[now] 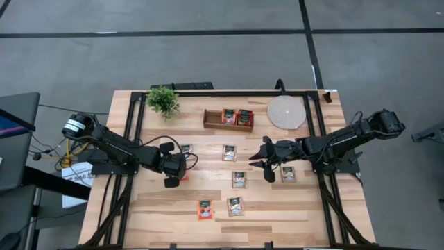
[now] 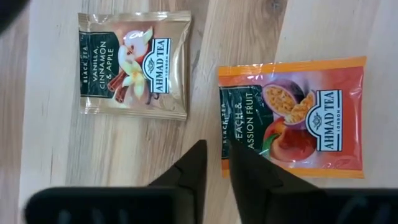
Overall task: Pick & Place Tea
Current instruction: Put the orange tea bag into the middle section of the wooden organizer
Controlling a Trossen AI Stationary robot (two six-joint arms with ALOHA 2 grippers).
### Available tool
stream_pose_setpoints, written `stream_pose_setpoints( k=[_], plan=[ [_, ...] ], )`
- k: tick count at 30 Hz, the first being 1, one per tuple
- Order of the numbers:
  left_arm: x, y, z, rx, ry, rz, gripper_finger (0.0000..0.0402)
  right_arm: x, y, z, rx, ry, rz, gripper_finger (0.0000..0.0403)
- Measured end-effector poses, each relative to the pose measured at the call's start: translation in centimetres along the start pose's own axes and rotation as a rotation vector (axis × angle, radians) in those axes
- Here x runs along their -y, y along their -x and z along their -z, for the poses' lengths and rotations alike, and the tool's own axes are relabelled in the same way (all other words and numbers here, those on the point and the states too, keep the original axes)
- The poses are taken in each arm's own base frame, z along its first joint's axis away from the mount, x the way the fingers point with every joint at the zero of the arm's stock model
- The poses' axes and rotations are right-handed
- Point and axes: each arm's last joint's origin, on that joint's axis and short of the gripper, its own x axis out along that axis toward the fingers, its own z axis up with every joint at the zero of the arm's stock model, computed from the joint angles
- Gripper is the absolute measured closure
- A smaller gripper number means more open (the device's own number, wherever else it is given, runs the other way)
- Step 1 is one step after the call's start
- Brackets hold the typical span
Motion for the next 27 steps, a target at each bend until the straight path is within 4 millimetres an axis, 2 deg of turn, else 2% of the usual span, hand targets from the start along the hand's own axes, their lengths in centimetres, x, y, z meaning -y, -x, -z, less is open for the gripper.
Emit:
stream_pose_setpoints(
  k=[6,10,18,27],
  plan=[
    [0.0,0.0,0.0,-0.010,0.000,0.009,0.0275,0.0,0.0,0.0,0.000,0.000,0.000,0.0310],
    [-0.4,-0.2,0.0,-0.034,0.020,0.031,0.0253,0.0,0.0,0.0,0.000,0.000,0.000,0.0310],
    [-1.5,-0.8,-0.7,-0.045,0.069,0.066,0.0256,0.0,0.0,0.0,0.000,0.000,0.000,0.0310],
    [-1.0,-3.0,-0.7,-0.106,0.098,0.117,0.0296,0.0,0.0,0.0,0.000,0.000,0.000,0.0310]
  ],
)
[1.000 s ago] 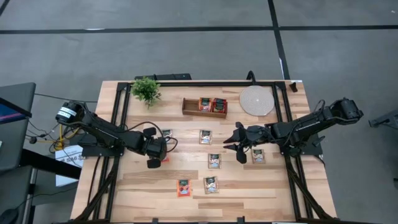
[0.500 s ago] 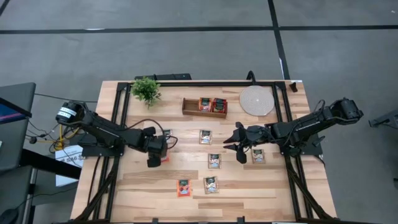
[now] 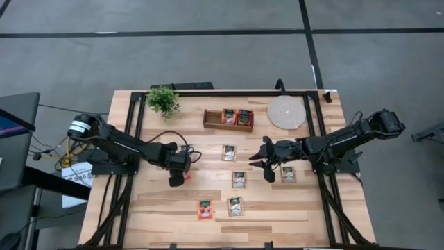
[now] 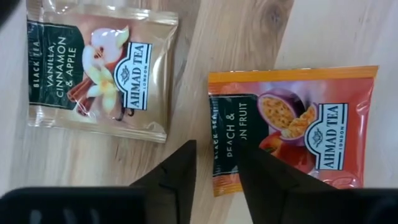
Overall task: Pick & Place Tea
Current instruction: Put the orange tea bag into the middle section of the wooden organizer
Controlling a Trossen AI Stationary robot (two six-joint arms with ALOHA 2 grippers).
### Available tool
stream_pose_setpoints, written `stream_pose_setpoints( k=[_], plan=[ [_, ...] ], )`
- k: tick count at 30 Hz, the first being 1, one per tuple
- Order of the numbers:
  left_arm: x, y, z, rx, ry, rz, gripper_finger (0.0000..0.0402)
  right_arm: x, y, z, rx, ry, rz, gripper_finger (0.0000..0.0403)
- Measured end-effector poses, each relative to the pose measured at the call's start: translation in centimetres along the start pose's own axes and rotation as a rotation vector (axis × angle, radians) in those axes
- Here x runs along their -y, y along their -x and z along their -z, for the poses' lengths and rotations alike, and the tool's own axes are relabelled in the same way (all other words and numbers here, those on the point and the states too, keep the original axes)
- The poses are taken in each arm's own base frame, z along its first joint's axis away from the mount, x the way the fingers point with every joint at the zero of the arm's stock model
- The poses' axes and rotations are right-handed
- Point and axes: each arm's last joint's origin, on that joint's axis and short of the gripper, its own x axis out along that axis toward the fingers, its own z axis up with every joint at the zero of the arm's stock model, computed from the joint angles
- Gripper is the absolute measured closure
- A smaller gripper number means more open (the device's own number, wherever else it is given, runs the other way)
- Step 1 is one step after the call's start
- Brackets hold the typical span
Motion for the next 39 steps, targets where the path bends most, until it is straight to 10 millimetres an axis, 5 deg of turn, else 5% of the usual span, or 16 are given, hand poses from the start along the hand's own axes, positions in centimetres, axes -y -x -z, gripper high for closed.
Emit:
stream_pose_setpoints(
  k=[8,20,31,39],
  plan=[
    [0.0,0.3,0.3,0.011,0.003,-0.014,0.0389,0.0,0.0,0.0,0.000,0.000,0.000,0.0310],
    [1.6,3.9,-0.1,0.001,-0.013,-0.029,0.0401,0.0,0.0,-0.1,0.014,-0.001,-0.003,0.0310],
    [4.5,11.3,-4.9,0.348,-0.222,-0.181,0.0401,-0.5,0.3,-2.5,0.266,0.038,-0.042,0.0310],
    [4.4,13.3,-7.8,0.551,-0.333,-0.244,0.0401,-0.4,0.2,-3.0,0.318,0.065,-0.039,0.0274]
  ],
)
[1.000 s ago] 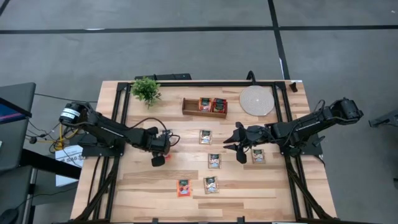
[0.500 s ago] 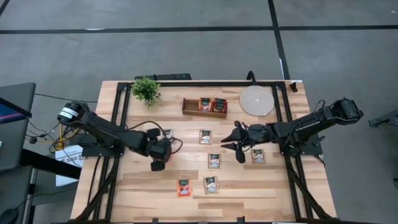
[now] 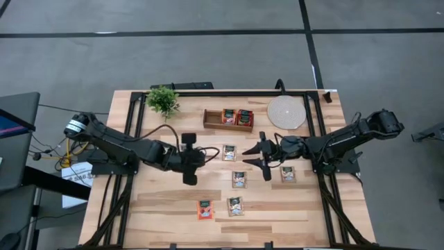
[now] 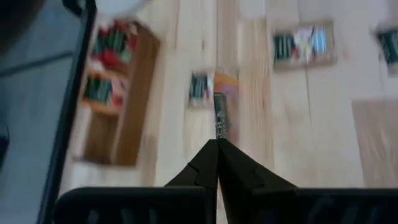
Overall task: Pick & Place Tea
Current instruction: Put the orange tea bag into the middle section of the wooden organizer
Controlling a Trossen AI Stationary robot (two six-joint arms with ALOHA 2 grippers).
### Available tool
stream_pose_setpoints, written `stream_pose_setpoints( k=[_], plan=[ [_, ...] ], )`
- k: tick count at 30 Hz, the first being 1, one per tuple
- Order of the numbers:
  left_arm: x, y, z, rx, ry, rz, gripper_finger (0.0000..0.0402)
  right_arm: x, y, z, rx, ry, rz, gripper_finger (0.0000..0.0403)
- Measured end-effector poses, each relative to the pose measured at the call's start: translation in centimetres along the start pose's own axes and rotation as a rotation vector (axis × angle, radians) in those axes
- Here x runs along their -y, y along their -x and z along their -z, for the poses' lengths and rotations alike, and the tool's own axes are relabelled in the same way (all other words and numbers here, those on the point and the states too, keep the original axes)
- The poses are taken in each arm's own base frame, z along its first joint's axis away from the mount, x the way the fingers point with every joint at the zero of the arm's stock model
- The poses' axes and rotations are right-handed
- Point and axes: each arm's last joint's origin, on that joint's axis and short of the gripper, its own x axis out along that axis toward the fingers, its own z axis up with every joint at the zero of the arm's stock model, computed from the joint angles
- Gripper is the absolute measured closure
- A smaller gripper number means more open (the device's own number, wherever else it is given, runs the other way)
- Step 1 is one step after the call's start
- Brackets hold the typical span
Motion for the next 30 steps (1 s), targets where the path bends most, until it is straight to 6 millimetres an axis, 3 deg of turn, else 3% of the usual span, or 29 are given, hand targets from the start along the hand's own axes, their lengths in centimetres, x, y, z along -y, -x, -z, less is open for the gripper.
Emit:
stream_pose_setpoints(
  k=[4,11,21,30],
  plan=[
    [-1.0,-0.5,-1.2,0.093,-0.022,-0.016,0.0401,0.0,-1.2,-0.1,0.001,0.042,0.005,0.0234],
    [-2.4,-1.2,-1.9,0.153,-0.004,0.039,0.0401,0.8,-5.0,-1.0,-0.034,0.166,0.042,0.0186],
    [-2.5,-1.4,-1.5,0.113,-0.008,0.046,0.0401,1.7,-8.8,-2.7,-0.145,0.228,0.073,0.0179],
    [-2.3,-1.7,-1.0,0.094,0.002,0.057,0.0401,1.5,-9.3,-4.1,-0.126,0.241,0.067,0.0183]
  ],
)
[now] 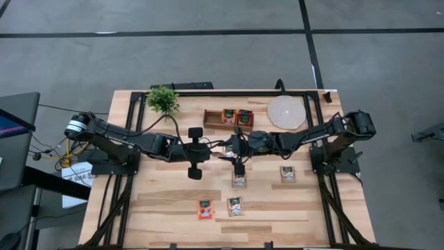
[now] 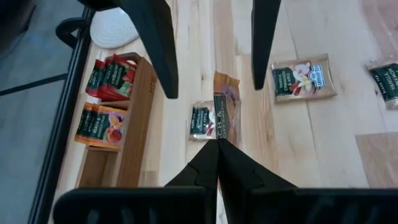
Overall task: Pick & Place Tea
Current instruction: Put the orange tea bag into the middle section of the wooden organizer
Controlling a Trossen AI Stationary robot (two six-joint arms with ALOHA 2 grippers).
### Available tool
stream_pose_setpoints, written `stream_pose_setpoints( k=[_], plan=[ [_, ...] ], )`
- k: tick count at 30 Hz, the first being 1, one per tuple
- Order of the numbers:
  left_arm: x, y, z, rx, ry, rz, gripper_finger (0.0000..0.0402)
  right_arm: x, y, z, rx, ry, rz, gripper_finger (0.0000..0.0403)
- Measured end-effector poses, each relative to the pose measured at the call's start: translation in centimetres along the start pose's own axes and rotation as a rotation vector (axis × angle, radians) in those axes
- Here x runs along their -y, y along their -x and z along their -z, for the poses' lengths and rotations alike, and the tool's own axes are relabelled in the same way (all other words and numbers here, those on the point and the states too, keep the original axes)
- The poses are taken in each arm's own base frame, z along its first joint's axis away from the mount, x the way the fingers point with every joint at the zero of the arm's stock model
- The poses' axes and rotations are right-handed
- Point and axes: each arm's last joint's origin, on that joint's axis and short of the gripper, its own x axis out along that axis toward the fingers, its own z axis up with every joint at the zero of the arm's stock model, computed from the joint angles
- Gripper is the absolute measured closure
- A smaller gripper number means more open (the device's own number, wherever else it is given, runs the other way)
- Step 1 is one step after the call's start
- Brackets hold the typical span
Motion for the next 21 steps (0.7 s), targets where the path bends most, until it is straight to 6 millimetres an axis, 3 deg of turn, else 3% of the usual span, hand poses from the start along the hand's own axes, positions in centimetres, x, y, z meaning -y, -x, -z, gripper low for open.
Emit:
stream_pose_setpoints(
  k=[6,16,21],
  plan=[
    [0.0,0.0,0.0,0.000,0.001,0.000,0.0401,0.0,0.0,-0.2,0.019,-0.009,0.002,0.0206],
    [0.6,-2.2,0.3,-0.038,-0.031,-0.004,0.0401,0.0,0.0,-0.1,0.005,-0.008,0.000,0.0303],
    [0.3,-2.5,0.5,-0.059,-0.030,-0.016,0.0401,0.0,0.0,0.1,-0.017,-0.007,-0.005,0.0324]
  ],
)
